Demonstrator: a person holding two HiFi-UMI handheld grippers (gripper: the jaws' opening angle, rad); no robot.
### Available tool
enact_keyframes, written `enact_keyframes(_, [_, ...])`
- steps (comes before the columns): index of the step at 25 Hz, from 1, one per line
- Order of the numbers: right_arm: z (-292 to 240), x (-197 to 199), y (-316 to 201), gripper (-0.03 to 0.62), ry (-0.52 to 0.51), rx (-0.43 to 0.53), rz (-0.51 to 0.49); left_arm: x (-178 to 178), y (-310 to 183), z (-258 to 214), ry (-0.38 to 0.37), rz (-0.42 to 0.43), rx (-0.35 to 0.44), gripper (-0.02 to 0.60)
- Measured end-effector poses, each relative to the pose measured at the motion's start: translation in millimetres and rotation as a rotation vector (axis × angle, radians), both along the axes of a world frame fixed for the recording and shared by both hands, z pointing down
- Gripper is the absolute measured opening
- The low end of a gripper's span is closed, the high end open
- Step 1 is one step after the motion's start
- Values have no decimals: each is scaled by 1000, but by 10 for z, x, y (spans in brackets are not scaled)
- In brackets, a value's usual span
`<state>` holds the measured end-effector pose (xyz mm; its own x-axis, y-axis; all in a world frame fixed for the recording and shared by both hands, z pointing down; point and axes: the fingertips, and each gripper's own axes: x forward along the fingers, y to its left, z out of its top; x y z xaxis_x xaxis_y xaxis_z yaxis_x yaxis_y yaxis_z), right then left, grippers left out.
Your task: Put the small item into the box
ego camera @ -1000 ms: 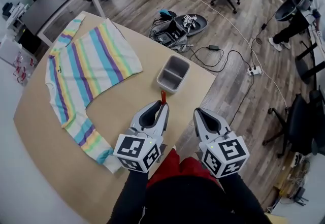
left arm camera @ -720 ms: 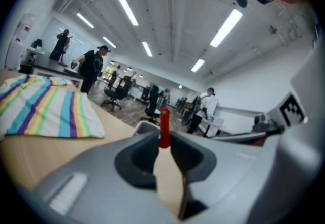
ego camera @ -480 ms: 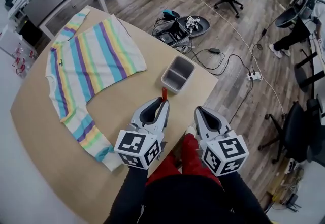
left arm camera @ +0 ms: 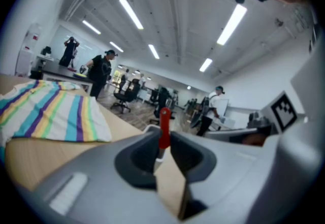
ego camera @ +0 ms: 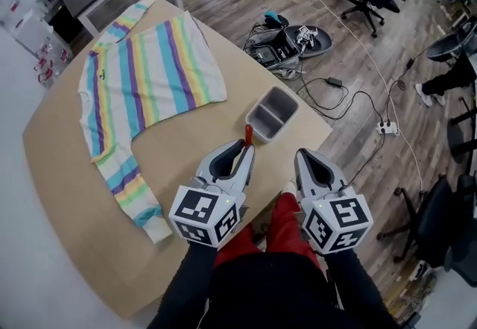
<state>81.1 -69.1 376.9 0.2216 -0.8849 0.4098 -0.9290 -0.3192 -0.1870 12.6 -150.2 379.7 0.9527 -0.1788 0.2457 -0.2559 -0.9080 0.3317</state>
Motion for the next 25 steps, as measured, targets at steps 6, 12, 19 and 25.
enact_keyframes(6, [21,470,-112,8,-9,5,-58,235,-93,38,-28,-101,10,69])
enact_keyframes(12, [61,895,-287,8,-33,8,-146,412,-240,83,-62,-243,13,69])
enact_keyframes(19, [110,1269,-514,8,-60,1,-281,617,-337,126,-101,-412,-2,69])
enact_keyframes(25, [155,1398,-806,8,-84,3,-396,723,-432,154,-122,-529,-15,69])
